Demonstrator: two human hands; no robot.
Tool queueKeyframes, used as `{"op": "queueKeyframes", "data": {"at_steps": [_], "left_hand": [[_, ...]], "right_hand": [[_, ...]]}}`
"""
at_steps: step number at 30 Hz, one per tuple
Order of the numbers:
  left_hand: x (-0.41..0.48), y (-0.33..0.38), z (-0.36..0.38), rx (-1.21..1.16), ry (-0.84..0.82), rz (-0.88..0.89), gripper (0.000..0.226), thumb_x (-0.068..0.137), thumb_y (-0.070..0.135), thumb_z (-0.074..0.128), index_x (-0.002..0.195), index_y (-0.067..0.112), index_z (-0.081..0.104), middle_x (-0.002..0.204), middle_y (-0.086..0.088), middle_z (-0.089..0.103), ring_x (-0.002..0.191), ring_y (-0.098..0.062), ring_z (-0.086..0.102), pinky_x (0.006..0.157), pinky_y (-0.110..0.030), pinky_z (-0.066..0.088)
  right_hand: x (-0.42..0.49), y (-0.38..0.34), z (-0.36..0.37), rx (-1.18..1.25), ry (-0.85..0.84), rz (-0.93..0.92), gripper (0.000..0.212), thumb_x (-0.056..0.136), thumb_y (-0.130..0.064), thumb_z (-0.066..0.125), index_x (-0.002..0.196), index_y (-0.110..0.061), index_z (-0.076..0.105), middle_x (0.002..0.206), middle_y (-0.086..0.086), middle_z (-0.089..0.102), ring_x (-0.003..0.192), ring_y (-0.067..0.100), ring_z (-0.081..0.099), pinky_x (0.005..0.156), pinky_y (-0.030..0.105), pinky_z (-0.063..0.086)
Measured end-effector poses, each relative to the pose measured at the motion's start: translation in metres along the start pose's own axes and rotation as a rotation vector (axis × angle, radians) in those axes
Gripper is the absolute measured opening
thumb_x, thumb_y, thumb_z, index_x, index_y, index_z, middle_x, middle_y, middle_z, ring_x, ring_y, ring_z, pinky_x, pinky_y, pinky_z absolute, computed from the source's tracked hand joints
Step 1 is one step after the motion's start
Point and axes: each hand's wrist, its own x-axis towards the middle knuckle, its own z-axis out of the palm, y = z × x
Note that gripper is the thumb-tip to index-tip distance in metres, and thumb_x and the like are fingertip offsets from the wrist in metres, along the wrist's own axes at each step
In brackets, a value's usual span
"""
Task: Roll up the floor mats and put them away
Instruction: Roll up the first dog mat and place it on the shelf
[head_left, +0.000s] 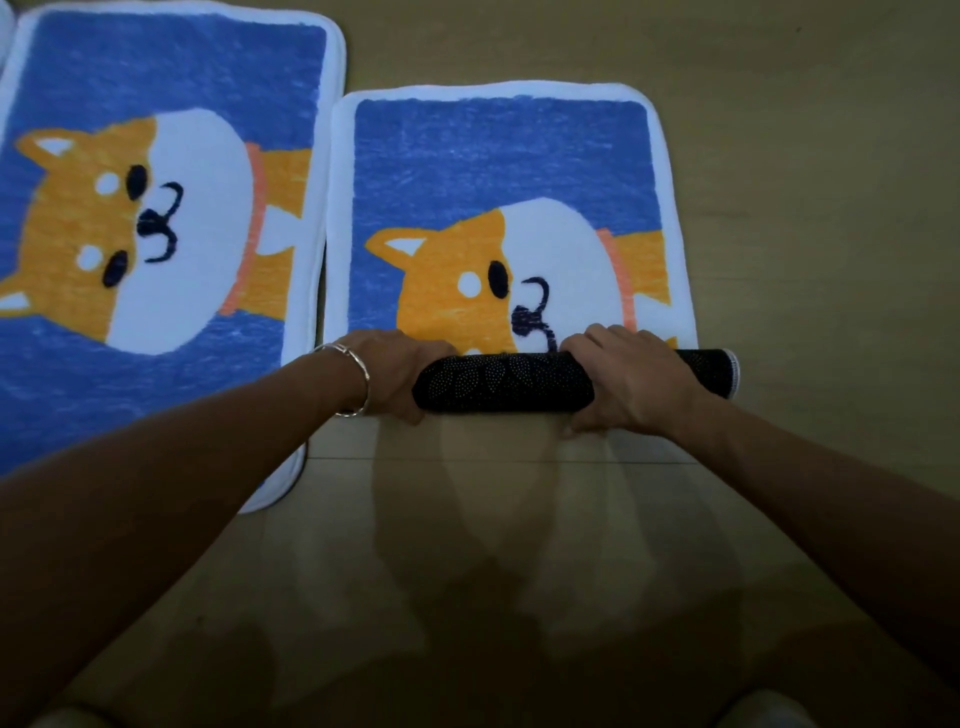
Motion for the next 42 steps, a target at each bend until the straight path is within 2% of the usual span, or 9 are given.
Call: {"op": "queueKeyframes", "data": {"at_steps": [5, 8, 15, 19, 23, 27, 32, 35, 42], "left_hand": [[-0.016, -0.006, 0.018, 0.176, 0.279, 0.072, 0.099, 0.072, 0.059, 0.068, 0.150, 0.029, 0.015, 0.121, -0.005, 0.049, 0.102, -0.025, 0.055, 0.069, -0.035, 0.048], [-0.019, -0.004, 0.016, 0.219, 0.266, -0.004, 0.089, 0.073, 0.058, 0.068, 0.146, 0.028, 0.026, 0.117, -0.005, 0.051, 0.102, -0.026, 0.055, 0.071, -0.035, 0.046], [-0.004, -0.002, -0.007, 0.021, -0.018, -0.070, 0.050, 0.075, 0.040, 0.069, 0.120, 0.032, 0.048, 0.105, 0.003, 0.064, 0.099, -0.021, 0.060, 0.072, -0.028, 0.042], [-0.012, -0.003, 0.003, 0.050, 0.124, -0.033, 0.060, 0.075, 0.051, 0.068, 0.129, 0.036, 0.046, 0.108, 0.002, 0.061, 0.100, -0.022, 0.060, 0.077, -0.033, 0.049], [-0.018, -0.002, 0.024, 0.259, 0.395, 0.070, 0.101, 0.066, 0.057, 0.075, 0.148, 0.024, 0.026, 0.117, -0.009, 0.053, 0.096, -0.031, 0.057, 0.075, -0.042, 0.048], [-0.006, 0.007, 0.010, 0.189, 0.241, -0.061, 0.072, 0.075, 0.055, 0.067, 0.134, 0.026, 0.035, 0.112, -0.005, 0.054, 0.099, -0.026, 0.056, 0.076, -0.038, 0.046], [0.002, 0.011, -0.007, 0.051, 0.059, -0.093, 0.046, 0.077, 0.045, 0.067, 0.116, 0.029, 0.047, 0.097, 0.002, 0.062, 0.088, -0.022, 0.059, 0.067, -0.031, 0.043], [0.000, 0.012, -0.007, 0.029, 0.066, -0.097, 0.046, 0.077, 0.044, 0.067, 0.116, 0.030, 0.047, 0.097, 0.003, 0.062, 0.088, -0.021, 0.058, 0.068, -0.031, 0.043], [-0.013, 0.006, 0.018, 0.197, 0.371, 0.048, 0.106, 0.067, 0.058, 0.073, 0.151, 0.028, 0.014, 0.125, -0.006, 0.048, 0.106, -0.027, 0.052, 0.077, -0.040, 0.046]], "right_hand": [[0.012, -0.003, -0.018, 0.196, -0.158, 0.036, 0.035, 0.072, -0.039, 0.069, 0.099, -0.031, 0.048, 0.091, -0.006, 0.057, 0.077, 0.015, 0.054, 0.065, 0.031, 0.043], [0.016, -0.006, -0.027, 0.282, -0.303, 0.016, 0.026, 0.074, -0.029, 0.069, 0.093, -0.030, 0.052, 0.087, -0.005, 0.062, 0.078, 0.015, 0.057, 0.067, 0.030, 0.048], [0.003, 0.000, -0.008, 0.095, -0.089, 0.001, 0.084, 0.063, -0.062, 0.076, 0.130, -0.023, 0.043, 0.116, -0.003, 0.052, 0.103, 0.019, 0.050, 0.081, 0.034, 0.042], [0.003, -0.005, 0.000, 0.044, -0.007, -0.005, 0.064, 0.071, -0.049, 0.072, 0.121, -0.022, 0.045, 0.109, 0.000, 0.053, 0.095, 0.020, 0.051, 0.074, 0.034, 0.042], [0.013, -0.005, -0.015, 0.222, -0.192, 0.032, 0.042, 0.071, -0.037, 0.070, 0.107, -0.027, 0.050, 0.094, -0.004, 0.060, 0.079, 0.015, 0.054, 0.064, 0.031, 0.043], [0.015, -0.006, -0.020, 0.284, -0.246, 0.049, 0.035, 0.072, -0.037, 0.070, 0.101, -0.028, 0.053, 0.093, -0.004, 0.062, 0.078, 0.014, 0.055, 0.068, 0.032, 0.048], [0.002, -0.005, -0.008, 0.059, -0.008, 0.023, 0.086, 0.063, -0.066, 0.073, 0.132, -0.024, 0.042, 0.118, -0.002, 0.052, 0.108, 0.020, 0.049, 0.086, 0.035, 0.038], [0.001, -0.014, -0.003, 0.010, 0.068, 0.042, 0.078, 0.071, -0.060, 0.070, 0.133, -0.023, 0.039, 0.119, 0.001, 0.050, 0.110, 0.023, 0.048, 0.087, 0.037, 0.035], [0.014, -0.014, -0.027, 0.182, -0.125, 0.062, 0.037, 0.072, -0.036, 0.065, 0.106, -0.032, 0.050, 0.082, -0.010, 0.055, 0.069, 0.010, 0.051, 0.054, 0.026, 0.033]]}}
